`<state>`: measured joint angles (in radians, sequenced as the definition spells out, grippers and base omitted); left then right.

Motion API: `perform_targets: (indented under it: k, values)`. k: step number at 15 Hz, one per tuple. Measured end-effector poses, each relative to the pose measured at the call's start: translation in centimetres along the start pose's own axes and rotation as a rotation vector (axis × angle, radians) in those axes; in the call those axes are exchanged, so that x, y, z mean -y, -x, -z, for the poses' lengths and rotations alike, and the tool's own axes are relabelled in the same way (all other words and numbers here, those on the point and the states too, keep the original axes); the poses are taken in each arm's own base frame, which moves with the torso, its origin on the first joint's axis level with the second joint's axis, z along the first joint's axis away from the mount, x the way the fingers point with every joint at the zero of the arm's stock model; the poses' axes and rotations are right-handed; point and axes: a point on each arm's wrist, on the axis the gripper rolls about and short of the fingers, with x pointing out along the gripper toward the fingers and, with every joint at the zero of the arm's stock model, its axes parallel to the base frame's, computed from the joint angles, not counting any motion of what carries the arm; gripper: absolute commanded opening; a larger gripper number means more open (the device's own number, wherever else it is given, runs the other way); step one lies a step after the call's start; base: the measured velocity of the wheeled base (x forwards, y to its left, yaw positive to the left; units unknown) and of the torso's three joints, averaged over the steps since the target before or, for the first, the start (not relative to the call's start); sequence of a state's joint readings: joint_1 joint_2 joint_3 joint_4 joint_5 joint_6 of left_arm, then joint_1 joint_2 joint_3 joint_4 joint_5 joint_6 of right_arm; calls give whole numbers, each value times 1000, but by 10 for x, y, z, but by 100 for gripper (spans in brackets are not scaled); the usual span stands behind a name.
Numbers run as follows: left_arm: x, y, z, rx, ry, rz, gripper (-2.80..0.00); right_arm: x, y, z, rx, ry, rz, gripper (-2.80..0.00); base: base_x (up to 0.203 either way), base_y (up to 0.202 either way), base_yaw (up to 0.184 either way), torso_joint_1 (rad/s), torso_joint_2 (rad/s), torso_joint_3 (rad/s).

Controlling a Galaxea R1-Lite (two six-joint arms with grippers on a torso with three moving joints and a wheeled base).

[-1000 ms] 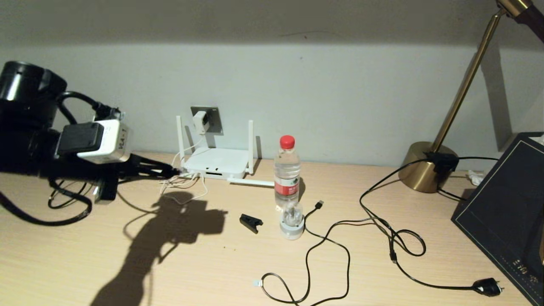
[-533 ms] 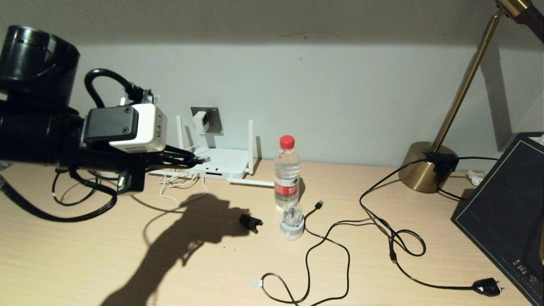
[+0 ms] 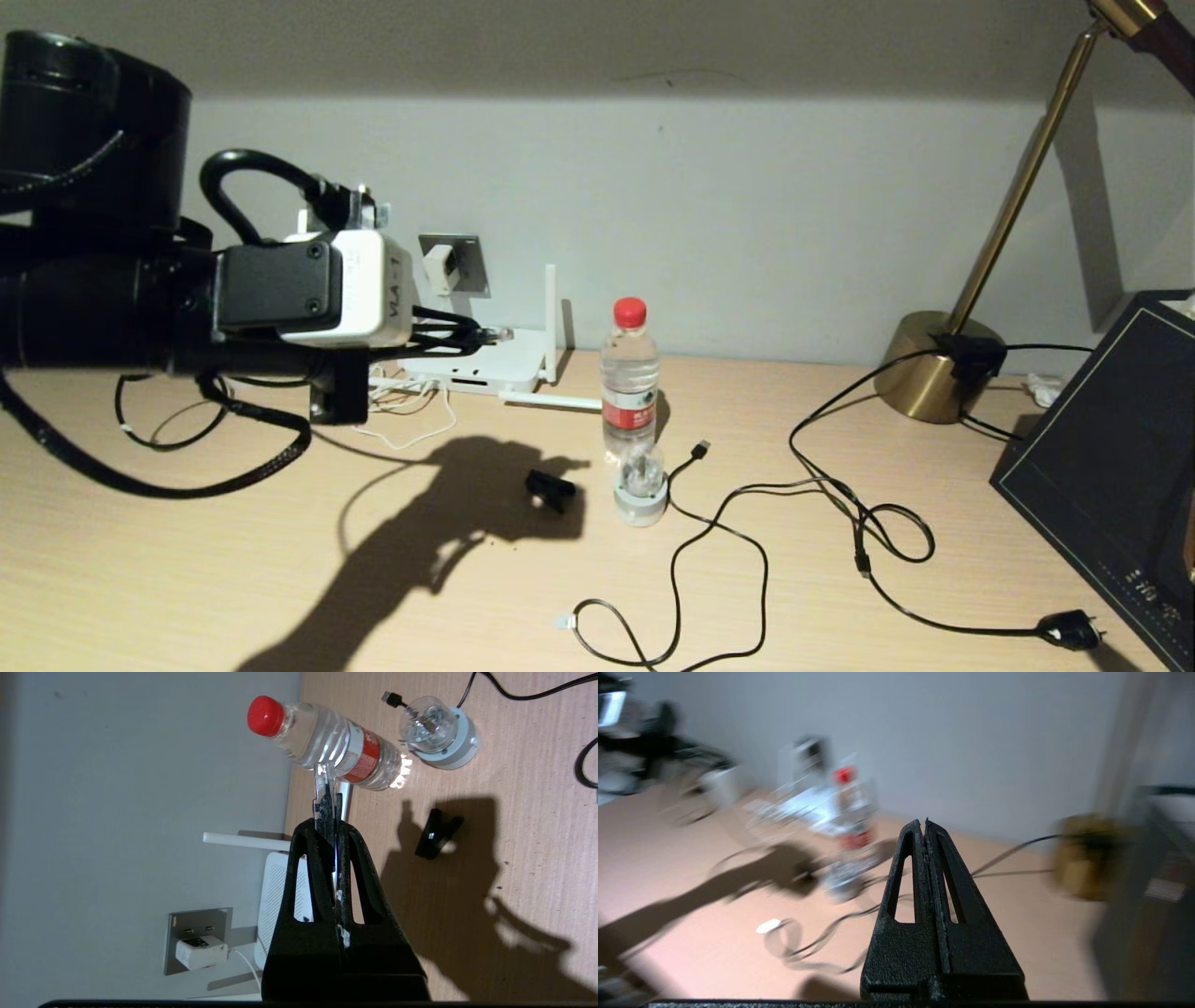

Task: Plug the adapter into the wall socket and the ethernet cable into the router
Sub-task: Hand it to the other hand

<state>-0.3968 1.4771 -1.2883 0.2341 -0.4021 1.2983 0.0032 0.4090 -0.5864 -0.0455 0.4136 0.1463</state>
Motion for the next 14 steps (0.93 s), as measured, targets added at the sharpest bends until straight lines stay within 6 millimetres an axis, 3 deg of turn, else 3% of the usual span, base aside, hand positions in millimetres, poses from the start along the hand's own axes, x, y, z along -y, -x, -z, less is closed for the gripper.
perform_targets:
  k: [5, 7, 9, 11, 14]
  values:
    - [2, 0, -8, 48, 3, -71, -280, 23, -99, -27, -272, -308, -359, -280, 0, 0, 0, 0, 0, 0]
    - [3, -1, -16, 59, -11, -83, -280, 18, -147, -26, -359, -427, -459, -280, 0, 0, 0, 0, 0, 0]
    - [6, -3, -22, 83, -23, -95, -280, 0, -184, -15, -403, -464, -495, -280, 0, 0, 0, 0, 0, 0]
    - [8, -5, -30, 128, -11, -125, -280, -25, -208, -4, -407, -473, -489, -280, 0, 0, 0, 0, 0, 0]
    - [11, -8, -35, 148, 2, -160, -280, -40, -222, 5, -441, -554, -450, -280, 0, 0, 0, 0, 0, 0]
